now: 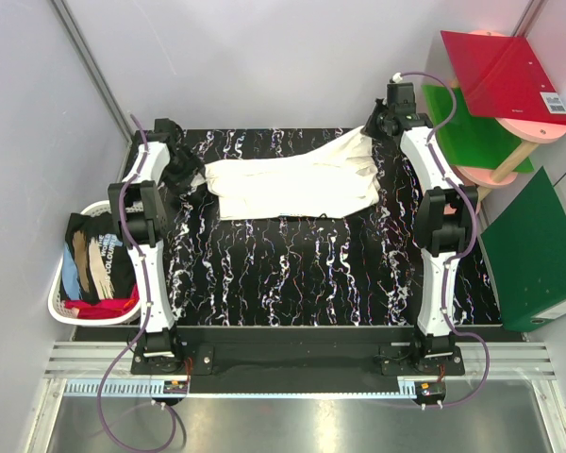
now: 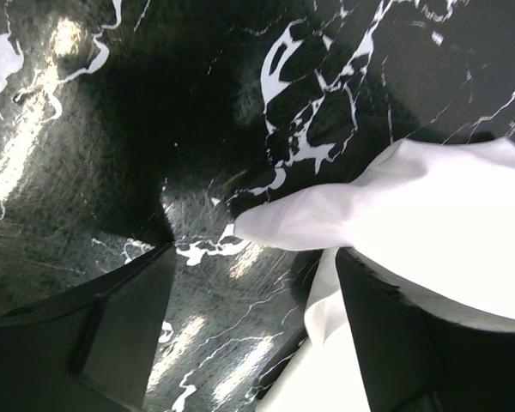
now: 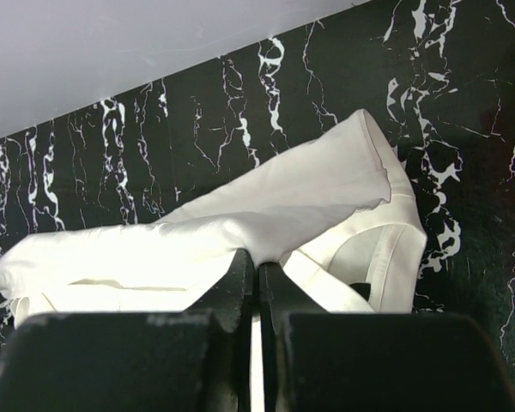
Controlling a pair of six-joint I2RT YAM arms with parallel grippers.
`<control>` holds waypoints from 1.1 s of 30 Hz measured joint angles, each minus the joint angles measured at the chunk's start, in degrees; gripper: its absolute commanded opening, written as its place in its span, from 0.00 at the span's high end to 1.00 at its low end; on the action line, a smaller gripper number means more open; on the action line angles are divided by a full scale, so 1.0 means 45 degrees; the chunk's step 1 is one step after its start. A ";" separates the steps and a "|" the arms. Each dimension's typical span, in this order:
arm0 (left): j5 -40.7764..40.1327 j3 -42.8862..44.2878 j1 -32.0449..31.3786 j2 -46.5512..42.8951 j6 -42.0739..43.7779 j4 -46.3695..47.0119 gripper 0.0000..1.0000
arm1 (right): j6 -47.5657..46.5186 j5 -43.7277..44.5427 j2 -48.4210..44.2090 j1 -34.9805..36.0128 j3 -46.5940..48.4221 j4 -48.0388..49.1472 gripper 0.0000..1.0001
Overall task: Fold and stack the t-shirts
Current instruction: Flatten out the tshirt
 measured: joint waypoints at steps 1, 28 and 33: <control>0.0000 0.0000 0.0000 0.0015 -0.0078 0.0087 0.22 | -0.0015 0.0000 0.0000 0.0005 0.0000 -0.0049 1.00; 0.0967 0.0855 0.0107 0.0495 -0.1350 0.1370 1.00 | -0.0209 0.0010 -0.0029 0.0253 -0.0549 -0.0447 1.00; 0.0539 0.0724 0.0253 -0.1719 -0.1073 0.1127 1.00 | -0.0228 0.0010 -0.0491 0.0272 -0.0418 -0.0695 1.00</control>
